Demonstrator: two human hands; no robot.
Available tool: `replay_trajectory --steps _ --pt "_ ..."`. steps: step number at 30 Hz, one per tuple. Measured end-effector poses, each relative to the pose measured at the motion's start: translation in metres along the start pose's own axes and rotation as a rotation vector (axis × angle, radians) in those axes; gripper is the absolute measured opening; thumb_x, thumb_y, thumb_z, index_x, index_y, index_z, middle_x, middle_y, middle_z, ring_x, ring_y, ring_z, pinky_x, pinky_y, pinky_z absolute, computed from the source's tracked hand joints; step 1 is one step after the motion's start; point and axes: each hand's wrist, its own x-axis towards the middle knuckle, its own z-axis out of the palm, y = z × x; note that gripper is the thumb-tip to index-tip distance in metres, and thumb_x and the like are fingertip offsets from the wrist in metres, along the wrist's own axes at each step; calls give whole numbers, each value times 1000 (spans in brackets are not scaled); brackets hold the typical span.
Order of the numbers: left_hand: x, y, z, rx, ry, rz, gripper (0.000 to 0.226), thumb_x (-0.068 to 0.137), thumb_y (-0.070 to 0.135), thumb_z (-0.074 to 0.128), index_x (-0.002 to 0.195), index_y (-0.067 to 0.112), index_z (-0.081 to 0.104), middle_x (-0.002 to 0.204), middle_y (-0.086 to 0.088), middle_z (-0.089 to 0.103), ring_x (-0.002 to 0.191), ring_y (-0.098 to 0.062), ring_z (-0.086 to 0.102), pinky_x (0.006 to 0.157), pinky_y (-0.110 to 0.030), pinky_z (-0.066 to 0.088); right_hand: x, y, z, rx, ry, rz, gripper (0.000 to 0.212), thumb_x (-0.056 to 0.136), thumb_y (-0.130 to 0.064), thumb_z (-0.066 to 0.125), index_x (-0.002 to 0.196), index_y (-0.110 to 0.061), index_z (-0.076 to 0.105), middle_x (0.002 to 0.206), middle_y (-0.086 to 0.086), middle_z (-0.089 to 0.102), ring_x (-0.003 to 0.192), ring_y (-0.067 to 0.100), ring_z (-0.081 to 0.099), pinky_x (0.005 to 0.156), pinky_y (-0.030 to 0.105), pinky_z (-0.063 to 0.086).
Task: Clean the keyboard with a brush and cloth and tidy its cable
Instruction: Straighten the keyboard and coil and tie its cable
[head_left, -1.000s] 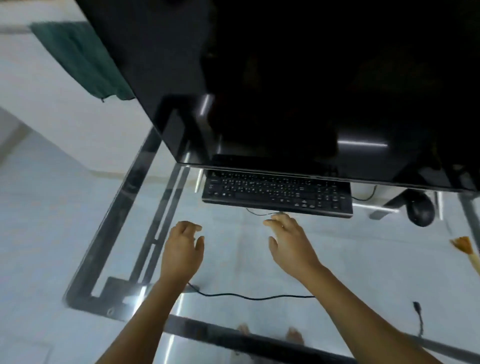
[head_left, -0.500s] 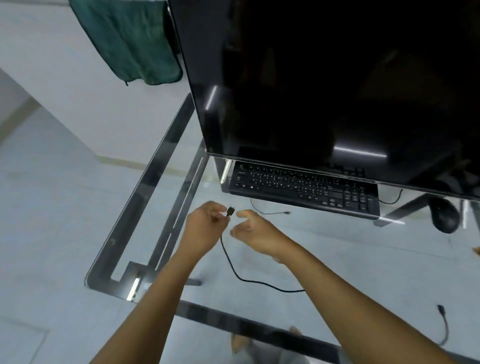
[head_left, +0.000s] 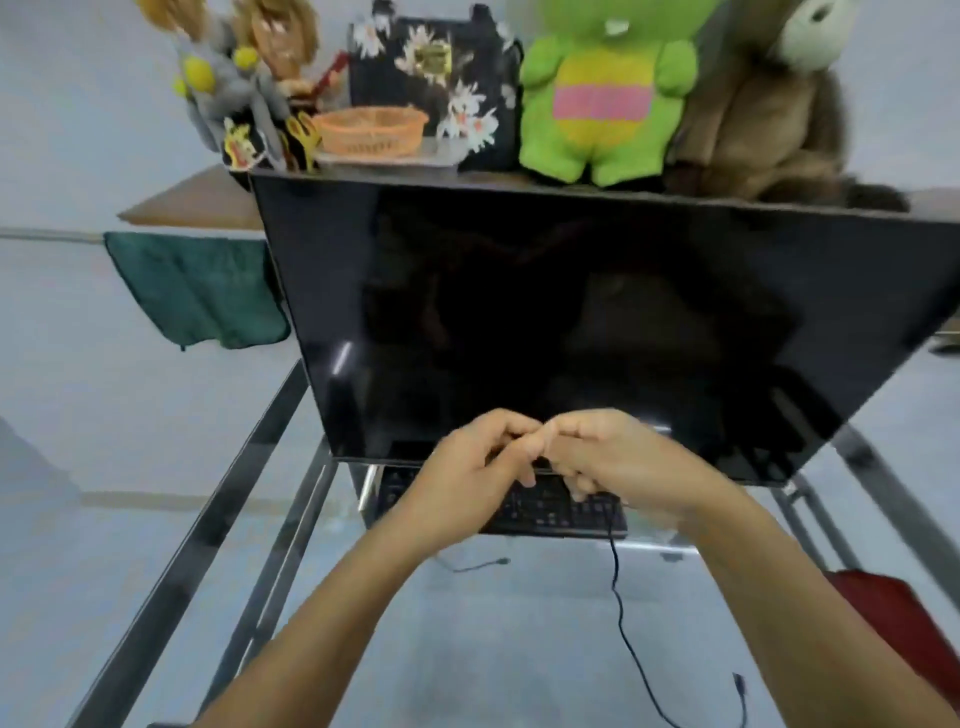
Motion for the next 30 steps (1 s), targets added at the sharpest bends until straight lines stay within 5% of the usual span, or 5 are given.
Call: replay_trajectory --steps 8,15,19,24,30 --pt "0 81 5 -898 -439 -163 29 99 28 49 76 11 58 50 3 32 43 -12 37 51 -27 40 -56 -3 -79 190 123 -159 21 95 -20 56 99 -4 68 61 -3 49 61 11 45 64 22 45" --pt "38 138 -16 -1661 244 137 16 98 16 45 94 9 58 64 3 59 58 -7 64 59 -24 56 -60 16 -69 202 176 -148 25 102 -18 45 101 -15 69 71 -1 56 69 17 53 77 32 48" --pt "57 141 -19 -1243 516 328 21 103 19 41 97 8 58 75 -2 72 90 -16 72 80 -27 57 -54 4 -53 -27 148 -180 25 102 -25 44 103 -26 69 71 -8 57 67 8 56 71 23 48" --pt "46 112 -14 263 438 411 16 98 25 51 88 26 63 68 9 70 70 0 66 71 -15 48 -51 -41 -53 -358 260 -382 20 99 -28 50 96 -30 69 76 -22 65 72 -3 60 67 18 50" --pt "4 103 3 -377 -22 148 44 99 41 37 73 8 53 43 -4 35 38 -17 31 61 -30 45 -49 -81 -83 -366 340 -615 9 92 -20 63 90 -23 70 82 -11 69 77 0 63 74 17 50"
